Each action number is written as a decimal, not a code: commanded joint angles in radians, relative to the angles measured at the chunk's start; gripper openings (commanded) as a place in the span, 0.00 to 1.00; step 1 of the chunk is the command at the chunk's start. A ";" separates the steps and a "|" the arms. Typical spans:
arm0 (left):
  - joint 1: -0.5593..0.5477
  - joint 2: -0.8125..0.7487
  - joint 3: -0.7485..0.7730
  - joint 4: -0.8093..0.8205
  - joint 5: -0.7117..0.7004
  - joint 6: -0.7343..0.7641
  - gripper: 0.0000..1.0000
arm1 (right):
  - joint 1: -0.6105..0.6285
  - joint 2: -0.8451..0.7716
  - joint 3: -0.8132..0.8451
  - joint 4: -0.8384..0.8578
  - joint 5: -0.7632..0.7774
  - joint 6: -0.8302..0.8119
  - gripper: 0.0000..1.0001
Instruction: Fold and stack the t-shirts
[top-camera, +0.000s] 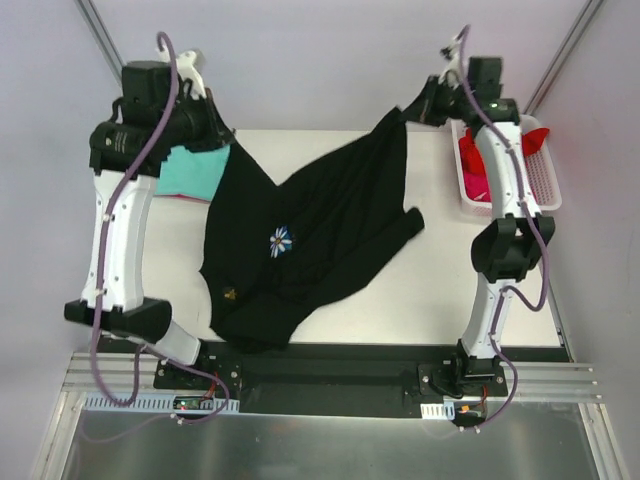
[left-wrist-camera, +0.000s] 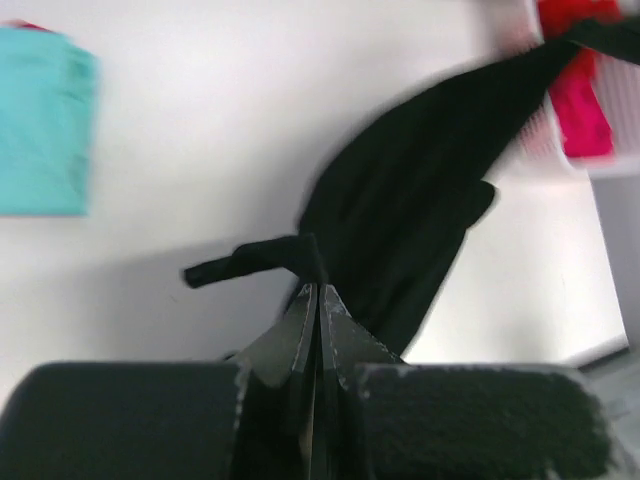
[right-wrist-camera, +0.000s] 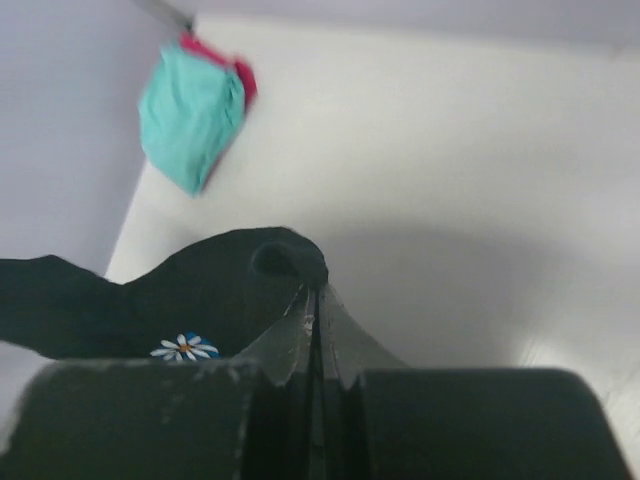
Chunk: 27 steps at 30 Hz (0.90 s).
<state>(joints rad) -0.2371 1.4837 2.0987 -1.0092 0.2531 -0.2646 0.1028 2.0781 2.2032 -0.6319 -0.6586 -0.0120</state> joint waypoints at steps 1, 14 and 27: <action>0.175 0.133 0.185 0.066 -0.017 0.048 0.00 | -0.127 -0.067 0.202 0.004 -0.021 0.093 0.01; 0.367 0.149 0.290 0.172 -0.002 -0.070 0.00 | -0.288 -0.430 -0.157 0.201 -0.043 0.110 0.01; 0.364 -0.146 0.126 0.207 0.273 -0.219 0.00 | -0.288 -0.754 -0.332 0.267 -0.119 0.234 0.01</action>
<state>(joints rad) 0.1200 1.4971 2.2700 -0.8730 0.4076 -0.4229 -0.1745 1.4925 1.9118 -0.4526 -0.7216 0.1677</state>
